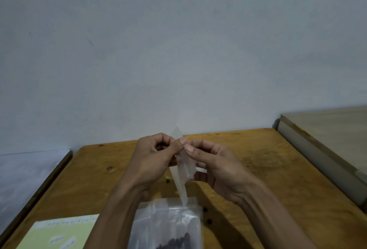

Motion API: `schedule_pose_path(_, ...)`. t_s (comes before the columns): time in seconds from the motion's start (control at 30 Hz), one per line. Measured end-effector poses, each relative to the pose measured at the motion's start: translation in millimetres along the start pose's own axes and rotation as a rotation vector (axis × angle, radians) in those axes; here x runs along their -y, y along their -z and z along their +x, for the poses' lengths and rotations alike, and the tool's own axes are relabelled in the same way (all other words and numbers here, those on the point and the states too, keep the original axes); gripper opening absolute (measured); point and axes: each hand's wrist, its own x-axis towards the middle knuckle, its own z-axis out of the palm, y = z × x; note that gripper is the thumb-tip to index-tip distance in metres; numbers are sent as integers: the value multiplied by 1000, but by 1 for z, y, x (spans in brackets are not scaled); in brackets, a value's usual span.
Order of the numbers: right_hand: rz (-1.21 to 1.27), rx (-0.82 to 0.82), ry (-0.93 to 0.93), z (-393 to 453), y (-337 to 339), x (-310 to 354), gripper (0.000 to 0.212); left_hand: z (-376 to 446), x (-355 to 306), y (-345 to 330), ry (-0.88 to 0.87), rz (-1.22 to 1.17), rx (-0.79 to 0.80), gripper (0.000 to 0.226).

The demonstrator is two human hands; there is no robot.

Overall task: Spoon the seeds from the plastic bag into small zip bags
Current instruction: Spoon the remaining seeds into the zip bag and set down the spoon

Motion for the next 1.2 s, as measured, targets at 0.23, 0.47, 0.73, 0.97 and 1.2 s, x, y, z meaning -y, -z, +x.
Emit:
schedule_pose_path(0.23,-301,-145,99,-4,-2,0,18,-3,0,-7,-75,543,-86,44)
schedule_pose_path(0.47,-463,-268,208,-7,-2,4,10,-6,1,-9,-162,646,-22,43)
schedule_pose_path(0.73,-773,-416,342,-11,6,4,20,-16,-9,-8,-180,767,-91,41)
schedule_pose_path(0.97,-793,-127,256,-19,3,7,29,-23,-21,0,-261,586,-54,50)
schedule_pose_path(1.2,-375,-118,122,-15,13,2,16,-23,-14,14,-283,970,276,111)
